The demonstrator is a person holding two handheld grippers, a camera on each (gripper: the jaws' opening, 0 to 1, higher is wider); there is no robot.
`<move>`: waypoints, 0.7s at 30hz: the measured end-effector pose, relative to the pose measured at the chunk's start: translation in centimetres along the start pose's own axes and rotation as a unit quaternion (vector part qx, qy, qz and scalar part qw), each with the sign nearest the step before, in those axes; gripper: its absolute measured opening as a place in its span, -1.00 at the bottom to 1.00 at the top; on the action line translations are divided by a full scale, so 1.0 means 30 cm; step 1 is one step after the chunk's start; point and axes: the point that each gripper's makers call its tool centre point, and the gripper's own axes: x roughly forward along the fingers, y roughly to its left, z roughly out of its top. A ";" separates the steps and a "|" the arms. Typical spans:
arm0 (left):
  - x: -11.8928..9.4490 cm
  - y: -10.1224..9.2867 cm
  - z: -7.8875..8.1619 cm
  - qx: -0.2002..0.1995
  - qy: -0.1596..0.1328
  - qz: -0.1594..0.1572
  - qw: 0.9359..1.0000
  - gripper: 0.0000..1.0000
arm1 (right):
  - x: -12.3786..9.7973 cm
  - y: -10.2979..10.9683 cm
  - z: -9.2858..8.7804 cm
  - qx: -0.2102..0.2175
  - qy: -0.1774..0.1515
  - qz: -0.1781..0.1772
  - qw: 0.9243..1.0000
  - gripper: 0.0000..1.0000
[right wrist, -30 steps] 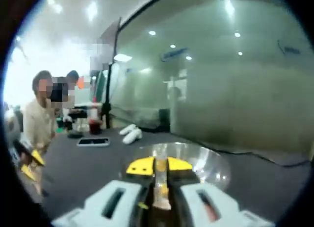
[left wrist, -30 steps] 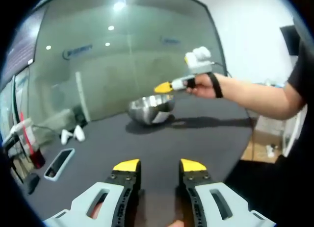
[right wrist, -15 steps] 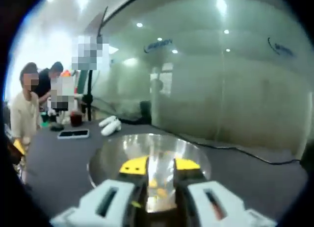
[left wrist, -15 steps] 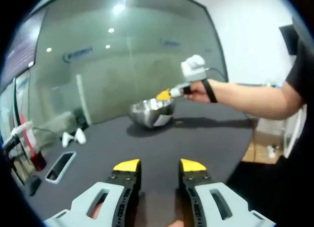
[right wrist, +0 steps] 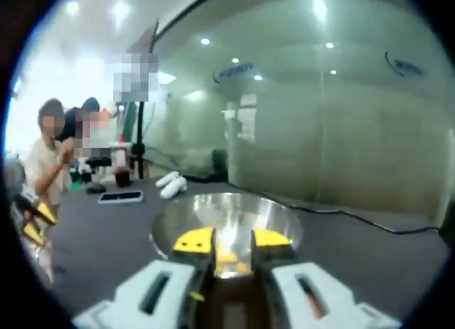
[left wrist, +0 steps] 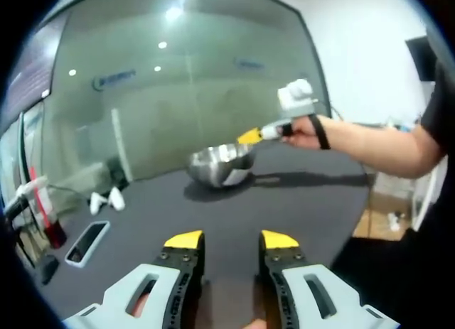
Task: Pick up the QQ candy scattered on the table and place it into the stainless steel bowl on the table
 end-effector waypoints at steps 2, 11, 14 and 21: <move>0.002 0.001 -0.001 0.000 0.000 0.000 1.000 -0.36 | -0.055 0.011 -0.005 0.005 -0.007 0.012 1.000 -0.60; 0.027 -0.006 0.006 -0.001 -0.003 -0.006 1.000 -0.36 | -0.303 0.019 -0.051 0.015 -0.026 0.018 0.999 -0.56; 0.033 -0.003 0.017 -0.003 -0.009 -0.004 1.000 -0.36 | -0.388 0.038 -0.080 -0.050 -0.017 0.006 0.999 -0.55; 0.058 -0.005 0.019 -0.004 -0.011 -0.003 1.000 -0.36 | -0.477 0.105 -0.107 -0.030 -0.020 0.017 0.999 -0.53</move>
